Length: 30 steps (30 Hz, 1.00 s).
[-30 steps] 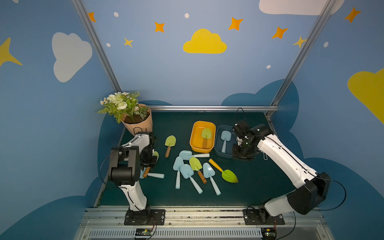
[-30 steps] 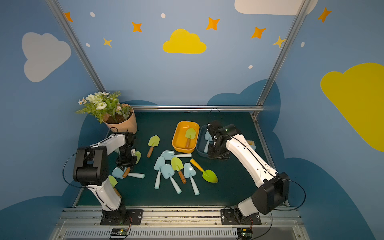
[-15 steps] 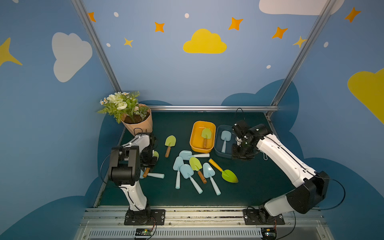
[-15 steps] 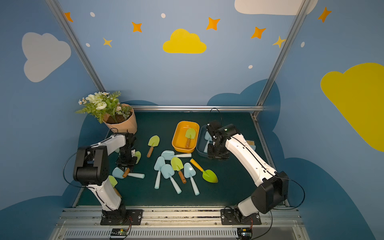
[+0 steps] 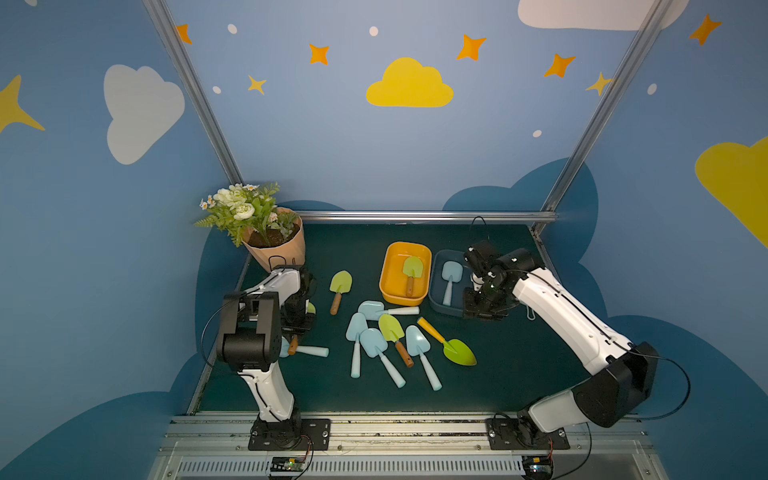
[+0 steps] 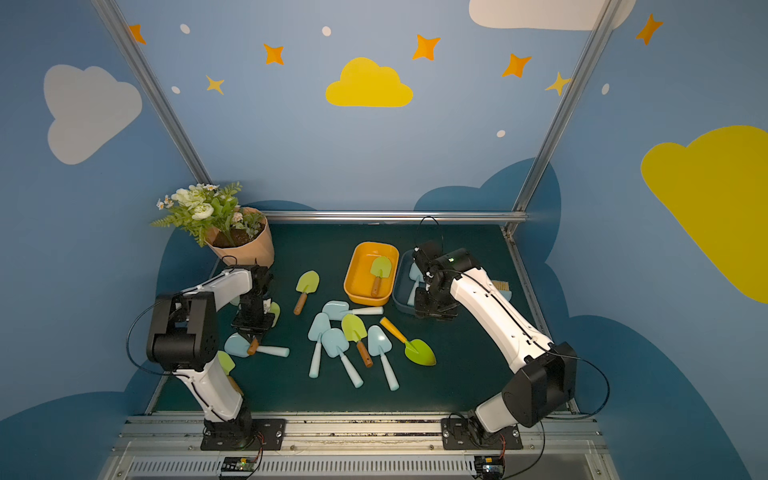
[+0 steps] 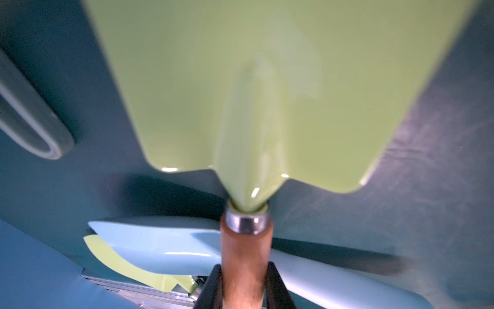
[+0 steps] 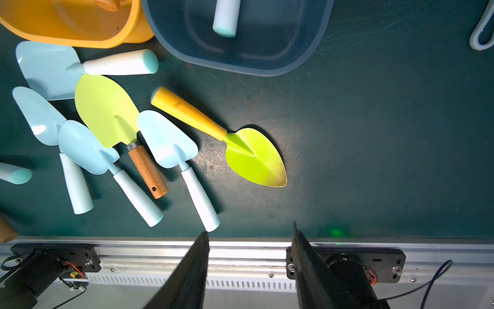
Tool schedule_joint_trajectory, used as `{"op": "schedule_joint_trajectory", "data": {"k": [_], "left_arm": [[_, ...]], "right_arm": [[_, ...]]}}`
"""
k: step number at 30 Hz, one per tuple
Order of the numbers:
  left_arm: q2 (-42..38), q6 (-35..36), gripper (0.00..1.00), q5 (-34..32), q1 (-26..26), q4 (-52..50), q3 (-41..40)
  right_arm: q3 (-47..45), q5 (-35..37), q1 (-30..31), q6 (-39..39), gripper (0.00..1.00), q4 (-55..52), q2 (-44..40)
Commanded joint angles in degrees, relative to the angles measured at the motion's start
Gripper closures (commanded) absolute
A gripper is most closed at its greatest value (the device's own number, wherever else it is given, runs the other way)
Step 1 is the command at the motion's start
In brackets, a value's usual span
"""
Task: Sort the small shovels by color and place them into the storage box
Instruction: Pick up the shovel from the center of the board.
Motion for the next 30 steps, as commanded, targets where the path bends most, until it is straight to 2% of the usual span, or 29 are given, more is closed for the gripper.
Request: {"op": "schedule_joint_trajectory", "data": {"k": [1,8,18,25,30], "left_arm": [[0.0,-0.23,0.95,0.25,-0.42,0.04,0.67],[-0.84,-0.53,0.97,-0.18,-0.87,0.33,0.72],[-7.82,-2.03,0.97,0.01,-1.52,-0.81,1.17],[-11.65,-3.37,0.97,0.9,-1.92,-2.9,3.77],[-14.7,-5.43,0.97,2.8,-4.34,-5.23,8.1]], "right_arm": [[-0.54,-0.25,-0.04,-0.23,0.49,0.22,0.44],[-0.64,-0.27,-0.01,-0.13,0.49,0.24,0.48],[-0.16,-0.32,0.27,0.01,0.49,0.22,0.81],[0.66,0.03,0.88,0.2,0.49,-0.19,1.02],[1.06,0.5,1.1,0.47,0.48,-0.76,0.78]]}}
